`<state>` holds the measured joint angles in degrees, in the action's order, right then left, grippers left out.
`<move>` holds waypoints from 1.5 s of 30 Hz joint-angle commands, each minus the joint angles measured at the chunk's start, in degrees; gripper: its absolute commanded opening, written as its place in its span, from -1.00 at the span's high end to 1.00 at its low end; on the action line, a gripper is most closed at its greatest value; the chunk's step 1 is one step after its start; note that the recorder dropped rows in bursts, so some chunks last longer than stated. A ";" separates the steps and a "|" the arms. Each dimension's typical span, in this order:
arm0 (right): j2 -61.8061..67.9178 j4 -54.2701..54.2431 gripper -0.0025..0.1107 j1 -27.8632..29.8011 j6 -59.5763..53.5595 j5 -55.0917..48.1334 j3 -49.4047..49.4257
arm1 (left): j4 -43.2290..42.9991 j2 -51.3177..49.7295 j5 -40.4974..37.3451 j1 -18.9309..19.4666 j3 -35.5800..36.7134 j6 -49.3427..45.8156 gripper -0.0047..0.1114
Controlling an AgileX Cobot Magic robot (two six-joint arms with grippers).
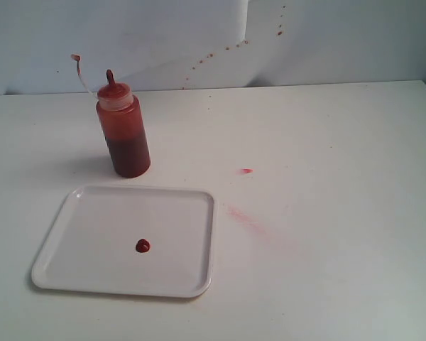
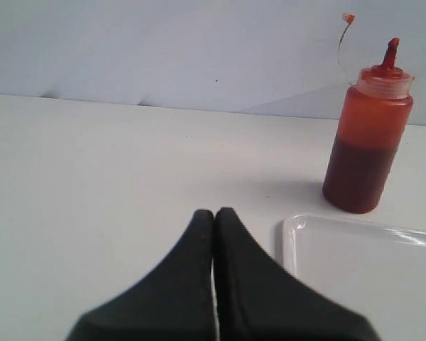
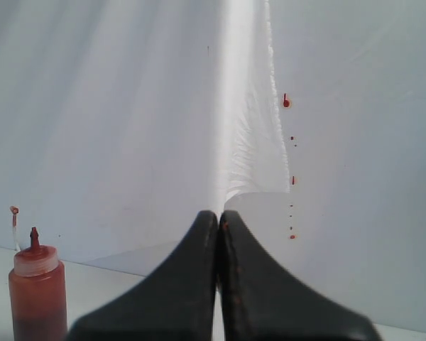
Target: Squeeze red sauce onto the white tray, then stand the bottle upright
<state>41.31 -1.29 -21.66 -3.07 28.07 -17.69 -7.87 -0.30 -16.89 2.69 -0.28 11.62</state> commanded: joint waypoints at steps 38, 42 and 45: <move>-24.89 -0.42 0.96 24.73 3.63 -18.76 8.77 | 0.00 0.30 0.43 -0.33 0.28 0.19 0.92; -28.10 -0.42 0.96 25.66 1.65 -19.74 12.73 | 0.00 0.30 0.43 -0.33 0.28 0.08 0.92; -28.35 -0.42 0.96 25.66 1.23 -19.83 14.59 | 0.00 0.30 0.43 -0.33 0.28 0.08 0.92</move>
<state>13.40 -1.65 3.62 -0.91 8.79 -4.81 -7.87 -0.30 -16.89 2.69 -0.28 11.62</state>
